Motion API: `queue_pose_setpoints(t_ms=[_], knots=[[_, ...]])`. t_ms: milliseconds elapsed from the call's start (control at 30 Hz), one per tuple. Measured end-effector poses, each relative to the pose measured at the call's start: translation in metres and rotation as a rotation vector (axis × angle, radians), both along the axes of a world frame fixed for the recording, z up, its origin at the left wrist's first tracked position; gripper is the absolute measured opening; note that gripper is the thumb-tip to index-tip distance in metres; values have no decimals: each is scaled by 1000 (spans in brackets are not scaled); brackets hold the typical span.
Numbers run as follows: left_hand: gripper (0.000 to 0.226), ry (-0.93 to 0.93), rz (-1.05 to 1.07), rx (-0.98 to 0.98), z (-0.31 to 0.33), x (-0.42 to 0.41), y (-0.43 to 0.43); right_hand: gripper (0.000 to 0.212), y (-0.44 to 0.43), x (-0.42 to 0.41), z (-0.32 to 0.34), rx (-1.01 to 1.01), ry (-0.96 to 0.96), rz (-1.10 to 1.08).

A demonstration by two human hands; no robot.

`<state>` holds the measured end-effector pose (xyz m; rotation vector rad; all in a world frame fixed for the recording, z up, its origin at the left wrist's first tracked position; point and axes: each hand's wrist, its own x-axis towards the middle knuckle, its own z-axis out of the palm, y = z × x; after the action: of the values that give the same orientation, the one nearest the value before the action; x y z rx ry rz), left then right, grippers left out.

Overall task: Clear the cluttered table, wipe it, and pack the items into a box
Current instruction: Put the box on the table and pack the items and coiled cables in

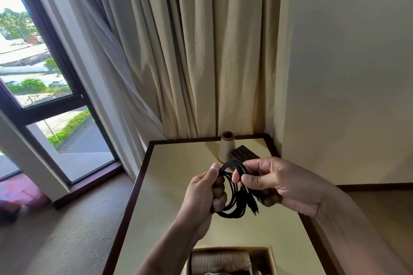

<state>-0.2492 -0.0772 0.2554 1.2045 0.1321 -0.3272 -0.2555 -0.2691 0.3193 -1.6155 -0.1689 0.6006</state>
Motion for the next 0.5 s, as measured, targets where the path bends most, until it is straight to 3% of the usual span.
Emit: queue_pose_setpoints(t_ms=[367, 500], knots=[[42, -1, -43, 14, 4, 3, -2, 13, 13, -2, -11, 225, -80, -166], [43, -28, -47, 110, 9, 3, -3, 15, 18, -12, -21, 161, -191, -258]])
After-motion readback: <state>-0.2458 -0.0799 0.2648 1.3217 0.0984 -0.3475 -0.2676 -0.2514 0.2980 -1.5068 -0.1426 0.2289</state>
